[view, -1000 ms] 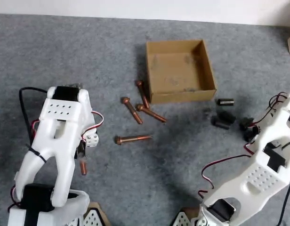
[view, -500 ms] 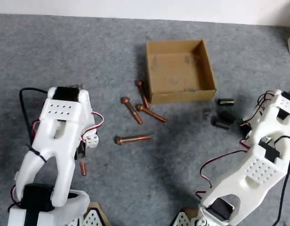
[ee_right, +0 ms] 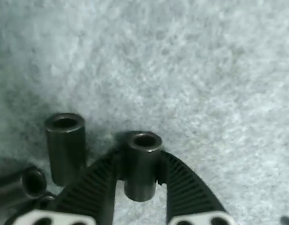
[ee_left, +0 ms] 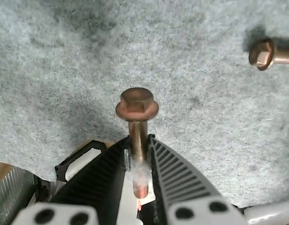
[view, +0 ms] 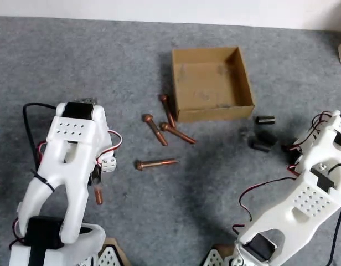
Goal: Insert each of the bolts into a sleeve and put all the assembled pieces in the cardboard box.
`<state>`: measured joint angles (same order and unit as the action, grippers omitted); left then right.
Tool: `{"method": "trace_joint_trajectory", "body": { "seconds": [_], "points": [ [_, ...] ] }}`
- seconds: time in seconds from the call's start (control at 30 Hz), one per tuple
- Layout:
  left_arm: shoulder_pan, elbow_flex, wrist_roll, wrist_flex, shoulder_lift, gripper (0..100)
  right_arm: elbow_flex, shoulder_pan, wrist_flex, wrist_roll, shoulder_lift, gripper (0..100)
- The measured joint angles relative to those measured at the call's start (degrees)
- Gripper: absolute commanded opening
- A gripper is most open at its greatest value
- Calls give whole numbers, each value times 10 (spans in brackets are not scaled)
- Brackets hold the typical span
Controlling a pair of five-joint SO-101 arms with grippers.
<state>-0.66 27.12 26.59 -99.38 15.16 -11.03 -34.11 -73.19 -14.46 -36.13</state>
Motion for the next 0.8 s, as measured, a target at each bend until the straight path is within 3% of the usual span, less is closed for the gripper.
{"method": "trace_joint_trajectory", "body": {
  "seconds": [0.33, 0.4, 0.57, 0.63, 0.8],
  "points": [
    [4, 0, 2, 0, 0, 6, -8, -5, -21, 1, 5, 5],
    [25, 0, 23, 0, 0, 6, -35, 2, -62, 2, 8, 5],
    [96, 0, 152, 0, 0, 6, -80, 60, -233, 108, 13, 5],
    [107, 0, 189, 0, 0, 5, -88, 72, -254, 121, 38, 5],
    [119, 3, 163, 0, 1, 5, -74, 72, -263, 136, 112, 5]
  ]
}}
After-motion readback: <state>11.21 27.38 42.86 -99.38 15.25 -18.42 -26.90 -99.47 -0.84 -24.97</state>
